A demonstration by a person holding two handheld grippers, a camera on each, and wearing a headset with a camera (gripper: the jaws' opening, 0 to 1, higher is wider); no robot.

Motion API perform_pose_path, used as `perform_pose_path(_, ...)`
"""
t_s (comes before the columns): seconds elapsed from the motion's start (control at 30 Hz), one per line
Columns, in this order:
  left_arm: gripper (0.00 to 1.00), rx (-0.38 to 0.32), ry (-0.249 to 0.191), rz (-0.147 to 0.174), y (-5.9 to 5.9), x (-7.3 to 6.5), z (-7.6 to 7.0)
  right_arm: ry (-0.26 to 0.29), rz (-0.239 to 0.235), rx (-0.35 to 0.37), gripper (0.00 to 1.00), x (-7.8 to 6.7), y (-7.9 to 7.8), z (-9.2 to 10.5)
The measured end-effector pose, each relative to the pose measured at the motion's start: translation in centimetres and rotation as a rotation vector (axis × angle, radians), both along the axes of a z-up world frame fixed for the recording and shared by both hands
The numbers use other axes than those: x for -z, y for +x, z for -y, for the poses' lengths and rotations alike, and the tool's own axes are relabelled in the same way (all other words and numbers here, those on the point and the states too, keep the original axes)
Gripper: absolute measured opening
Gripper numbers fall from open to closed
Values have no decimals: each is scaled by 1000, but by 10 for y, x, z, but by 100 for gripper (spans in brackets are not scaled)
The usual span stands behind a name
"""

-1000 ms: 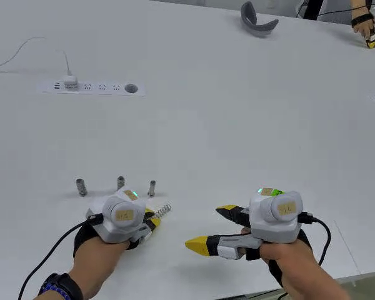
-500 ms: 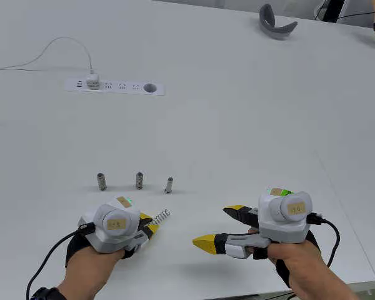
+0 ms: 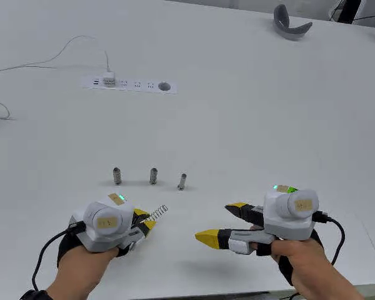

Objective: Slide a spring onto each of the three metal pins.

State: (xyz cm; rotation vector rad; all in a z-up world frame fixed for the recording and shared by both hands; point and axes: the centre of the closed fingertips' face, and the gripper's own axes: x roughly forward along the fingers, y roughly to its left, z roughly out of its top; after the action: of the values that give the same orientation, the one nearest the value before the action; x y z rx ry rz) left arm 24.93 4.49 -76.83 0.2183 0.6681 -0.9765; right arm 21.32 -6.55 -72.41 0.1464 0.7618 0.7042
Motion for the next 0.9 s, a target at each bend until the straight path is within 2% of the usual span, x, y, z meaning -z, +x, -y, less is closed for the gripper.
perform_pose_path(0.17,10,-18,-6,7,2,-6,-12,13,-2,-9,70,-1,0,-8)
perform_pose_path(0.53,10,-8,-11,36,-8,-24,-33,55,-5,-32,67,-2,4,-30)
perform_pose_path(0.9,10,-8,-17,71,-15,-44,-55,126,-3,-78,59,-12,9,-69)
